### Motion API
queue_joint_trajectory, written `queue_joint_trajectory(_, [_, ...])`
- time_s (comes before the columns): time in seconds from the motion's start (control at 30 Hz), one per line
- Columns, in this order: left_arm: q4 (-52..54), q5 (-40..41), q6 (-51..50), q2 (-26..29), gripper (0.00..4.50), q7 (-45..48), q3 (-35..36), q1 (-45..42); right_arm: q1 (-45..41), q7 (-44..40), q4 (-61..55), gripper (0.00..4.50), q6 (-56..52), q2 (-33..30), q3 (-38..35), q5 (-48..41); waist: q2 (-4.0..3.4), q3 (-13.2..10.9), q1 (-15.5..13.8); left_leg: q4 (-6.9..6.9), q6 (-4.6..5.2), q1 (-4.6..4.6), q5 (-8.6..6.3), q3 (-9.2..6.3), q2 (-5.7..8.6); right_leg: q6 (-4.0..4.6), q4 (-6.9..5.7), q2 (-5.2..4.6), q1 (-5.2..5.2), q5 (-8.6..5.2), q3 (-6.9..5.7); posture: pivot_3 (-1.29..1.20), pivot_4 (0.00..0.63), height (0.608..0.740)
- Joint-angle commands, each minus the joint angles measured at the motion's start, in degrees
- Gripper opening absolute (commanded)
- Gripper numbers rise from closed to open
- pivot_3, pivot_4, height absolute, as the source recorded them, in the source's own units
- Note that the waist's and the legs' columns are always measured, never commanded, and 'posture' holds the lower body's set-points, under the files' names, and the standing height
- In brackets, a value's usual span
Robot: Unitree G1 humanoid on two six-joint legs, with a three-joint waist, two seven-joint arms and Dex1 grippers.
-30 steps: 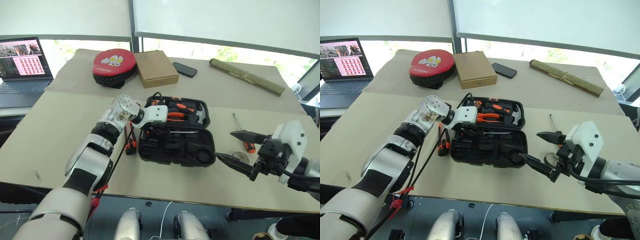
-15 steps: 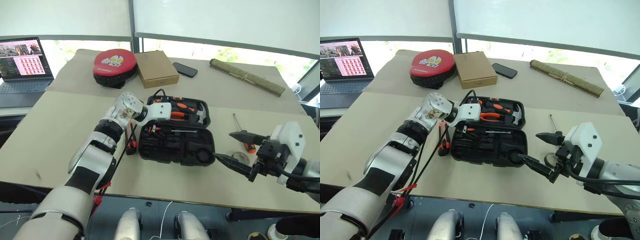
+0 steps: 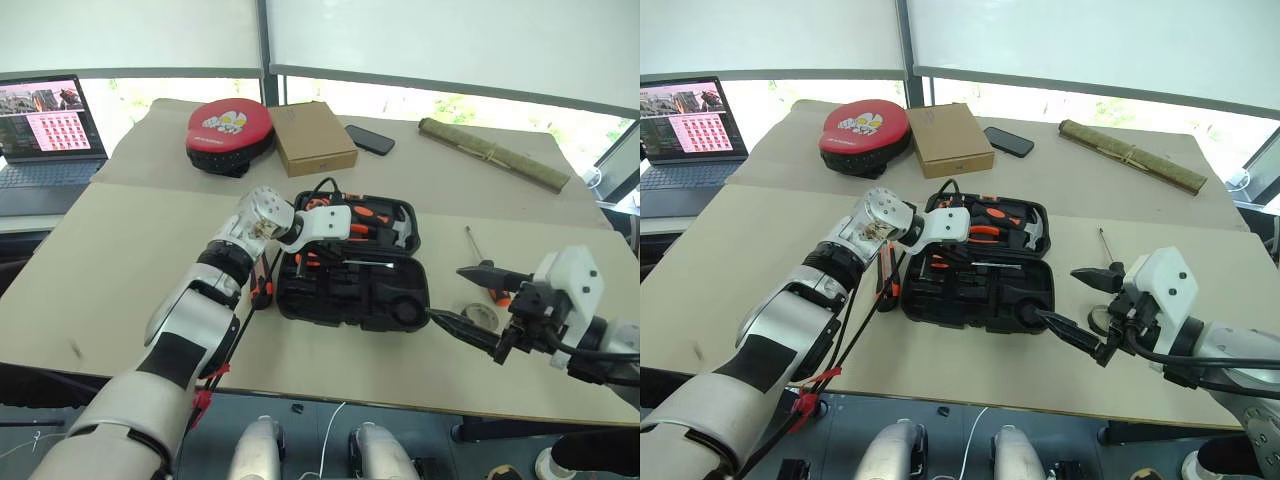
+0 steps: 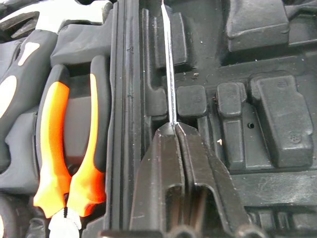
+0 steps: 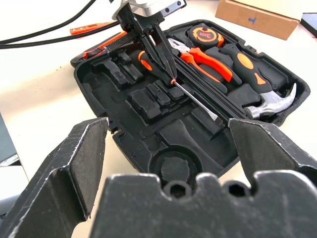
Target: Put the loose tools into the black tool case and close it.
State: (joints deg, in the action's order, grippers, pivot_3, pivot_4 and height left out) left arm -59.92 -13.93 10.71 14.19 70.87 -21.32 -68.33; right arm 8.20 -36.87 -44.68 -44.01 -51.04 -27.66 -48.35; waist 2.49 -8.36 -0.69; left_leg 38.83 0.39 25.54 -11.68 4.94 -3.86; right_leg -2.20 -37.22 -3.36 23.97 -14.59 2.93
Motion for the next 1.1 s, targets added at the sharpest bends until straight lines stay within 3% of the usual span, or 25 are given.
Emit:
queue_joint_trajectory(0.03, [-0.5,-1.8,1.1,0.2,0.01,-0.6,-1.2,-0.3,-0.2,0.2,-0.3,4.5,1.4,0.4,-1.0,0.3,0.0,0.0,0.0,0.0,0.0,0.0,0.0,0.0,0.0,0.0,0.0,0.0,-0.01,0.0,0.0,0.0,0.15,0.74])
queue_joint_trajectory(0.43, [-4.2,-5.1,4.4,-1.1,0.01,-5.7,-3.8,0.2,-0.7,0.6,0.5,4.5,1.5,1.5,-0.8,0.8,-0.02,0.0,-0.1,0.02,0.0,-0.36,0.0,-0.03,0.01,-0.01,0.04,-0.01,-0.47,0.0,-0.04,0.0,0.15,0.74])
queue_joint_trajectory(0.6, [0.1,4.9,-0.7,0.1,0.01,2.9,4.0,-1.2,2.3,2.5,0.6,4.5,0.3,1.9,-4.5,2.3,-0.03,0.0,0.1,0.03,0.05,-0.53,0.03,-0.07,0.01,-0.01,0.09,-0.01,-0.69,-0.01,-0.07,0.0,0.15,0.74])
queue_joint_trajectory(0.63, [2.4,8.1,-3.2,0.7,0.52,6.2,6.2,-1.0,3.7,2.9,0.8,4.5,-0.1,2.4,-6.5,2.4,-0.03,0.0,0.1,0.02,0.05,-0.51,0.03,-0.07,0.01,0.0,0.08,0.0,-0.66,-0.01,-0.07,0.0,0.15,0.74])
queue_joint_trajectory(0.77, [16.5,20.5,-19.0,4.7,1.85,15.3,13.7,1.8,10.9,4.3,2.3,4.5,-1.7,5.9,-17.0,1.5,-0.05,0.0,0.1,-0.01,0.05,-0.15,0.03,-0.12,0.01,0.0,0.05,-0.01,-0.34,-0.01,-0.11,0.0,0.15,0.74])
queue_joint_trajectory(0.97, [43.2,34.6,-42.2,12.6,4.03,15.4,20.6,11.0,23.2,2.1,3.8,4.5,-2.5,11.3,-30.3,0.3,-0.32,0.1,0.2,-0.09,0.06,-0.24,0.03,-0.15,-0.01,-0.03,0.07,-0.02,-0.4,-0.05,-0.17,0.0,0.15,0.74])
queue_joint_trajectory(1.03, [49.8,37.1,-44.9,15.6,4.46,16.4,20.8,14.6,25.6,1.3,6.1,4.5,-2.0,12.2,-31.9,1.2,-0.38,0.1,0.3,-0.08,0.05,-0.34,0.03,-0.16,-0.02,-0.03,0.04,-0.03,-0.51,-0.06,-0.17,0.0,0.15,0.74])
queue_joint_trajectory(1.1, [55.3,39.8,-47.9,18.4,4.46,17.6,20.7,17.7,26.3,1.0,8.9,4.5,-1.3,12.1,-31.4,2.7,-0.4,0.1,0.6,-0.07,0.05,-0.5,0.03,-0.15,-0.02,0.0,0.09,-0.03,-0.66,-0.08,-0.19,0.0,0.15,0.74])
